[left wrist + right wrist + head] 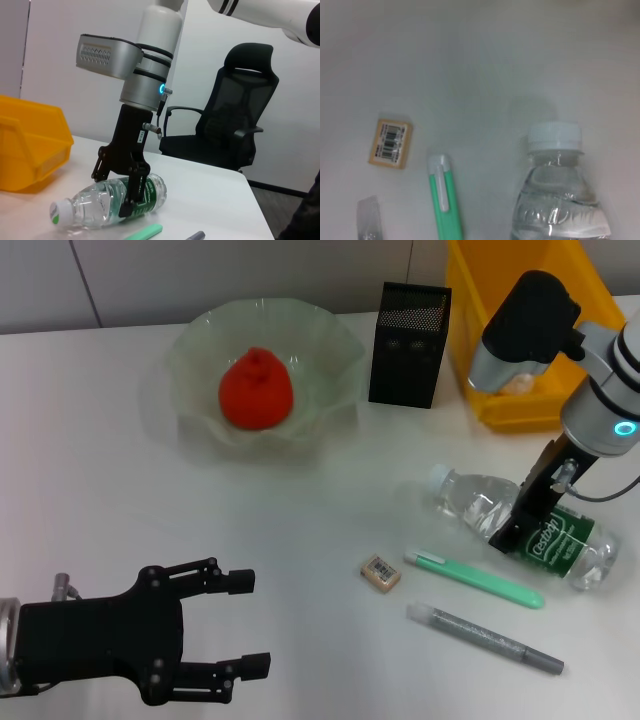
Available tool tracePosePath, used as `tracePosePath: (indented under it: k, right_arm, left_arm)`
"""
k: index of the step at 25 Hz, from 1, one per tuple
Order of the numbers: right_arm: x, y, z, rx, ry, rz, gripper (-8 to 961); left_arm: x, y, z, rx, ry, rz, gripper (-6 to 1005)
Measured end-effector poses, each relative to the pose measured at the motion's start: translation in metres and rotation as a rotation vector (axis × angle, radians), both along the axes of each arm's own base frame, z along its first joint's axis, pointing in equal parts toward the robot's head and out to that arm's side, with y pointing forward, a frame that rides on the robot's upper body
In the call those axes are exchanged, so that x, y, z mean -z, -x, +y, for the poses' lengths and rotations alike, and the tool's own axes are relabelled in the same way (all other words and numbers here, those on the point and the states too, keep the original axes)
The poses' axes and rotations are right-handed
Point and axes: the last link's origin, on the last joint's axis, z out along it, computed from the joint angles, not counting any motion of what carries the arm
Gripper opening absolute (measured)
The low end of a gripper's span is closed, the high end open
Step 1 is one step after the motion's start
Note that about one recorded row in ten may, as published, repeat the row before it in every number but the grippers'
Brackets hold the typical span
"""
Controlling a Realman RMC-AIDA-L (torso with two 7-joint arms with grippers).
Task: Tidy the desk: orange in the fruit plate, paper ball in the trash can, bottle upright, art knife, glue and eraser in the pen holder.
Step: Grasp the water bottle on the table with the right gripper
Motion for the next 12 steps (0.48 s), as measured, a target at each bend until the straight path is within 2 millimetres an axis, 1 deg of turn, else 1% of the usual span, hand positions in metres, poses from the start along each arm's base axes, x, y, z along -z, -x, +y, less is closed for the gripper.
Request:
tracePosePath:
  k: [12]
  right_arm:
    - [0.0062, -0.0022, 0.0013, 0.001, 0.009, -0.005, 767]
  left_arm:
    - [0.0001, 0.0004, -0.0003, -0.002, -0.001, 0.0, 838]
